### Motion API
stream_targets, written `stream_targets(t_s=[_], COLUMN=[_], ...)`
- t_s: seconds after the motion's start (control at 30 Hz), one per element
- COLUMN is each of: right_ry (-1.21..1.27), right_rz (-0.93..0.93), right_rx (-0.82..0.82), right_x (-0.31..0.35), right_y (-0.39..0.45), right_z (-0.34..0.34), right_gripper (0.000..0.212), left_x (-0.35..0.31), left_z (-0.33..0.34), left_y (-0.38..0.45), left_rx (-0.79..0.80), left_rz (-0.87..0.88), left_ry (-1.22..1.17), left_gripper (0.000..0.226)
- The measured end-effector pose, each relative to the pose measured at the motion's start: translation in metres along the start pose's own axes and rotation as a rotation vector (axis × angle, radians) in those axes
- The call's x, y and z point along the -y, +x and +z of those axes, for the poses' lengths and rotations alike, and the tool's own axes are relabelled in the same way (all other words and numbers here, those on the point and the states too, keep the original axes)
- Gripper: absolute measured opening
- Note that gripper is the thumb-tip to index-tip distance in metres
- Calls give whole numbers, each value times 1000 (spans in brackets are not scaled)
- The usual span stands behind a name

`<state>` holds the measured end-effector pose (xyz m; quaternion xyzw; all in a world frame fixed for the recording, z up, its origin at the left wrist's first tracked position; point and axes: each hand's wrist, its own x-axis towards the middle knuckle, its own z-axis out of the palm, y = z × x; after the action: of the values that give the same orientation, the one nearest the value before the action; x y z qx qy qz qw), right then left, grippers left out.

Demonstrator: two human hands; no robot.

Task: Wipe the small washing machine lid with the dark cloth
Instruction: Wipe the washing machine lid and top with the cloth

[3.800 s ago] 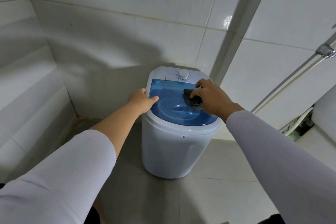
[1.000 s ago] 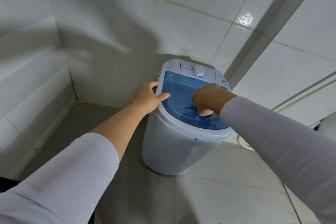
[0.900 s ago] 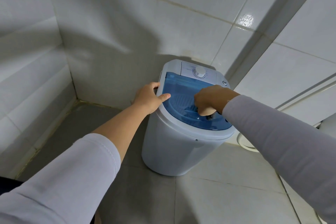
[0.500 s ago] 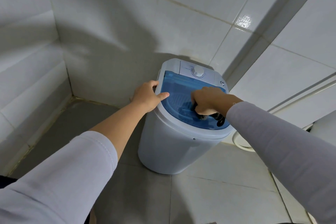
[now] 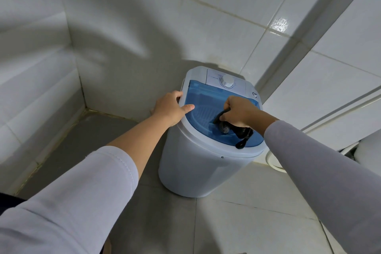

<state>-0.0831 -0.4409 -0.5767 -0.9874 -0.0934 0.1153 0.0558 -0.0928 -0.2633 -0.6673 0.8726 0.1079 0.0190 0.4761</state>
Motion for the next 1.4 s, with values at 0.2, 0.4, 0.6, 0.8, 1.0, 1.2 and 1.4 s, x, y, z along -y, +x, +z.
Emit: stream_targets(t_s=[0.2,0.4,0.6,0.8,1.0,1.2,1.4], right_ry=[286,640,655,164,-193,-526,-573], right_rz=[123,238,131,-194,-197,-206,-178], right_rx=[-19,5,-31,-43,63,67,59], right_x=[-4,-10,-13,-21,-18,-8,-10], right_y=[-1,-3,-5,-3,-6,-8,-9], right_z=[1,-3,-2,2,-7,-11,-15], right_gripper=[11,6,15,20,32,31,31], left_x=[0,-2,-2,-1,1,0,-1], left_z=[0,0,2,0,-1,-2,-2], left_y=[0,-2,-2,-1,-1,-3,-4], left_rx=[-8,-16,-29,-20,-18,-20,-9], left_rz=[0,5,3,7,11,2,-6], left_ry=[9,42,57,64,55,60,97], left_gripper=[68,66,67,67,67,66,67])
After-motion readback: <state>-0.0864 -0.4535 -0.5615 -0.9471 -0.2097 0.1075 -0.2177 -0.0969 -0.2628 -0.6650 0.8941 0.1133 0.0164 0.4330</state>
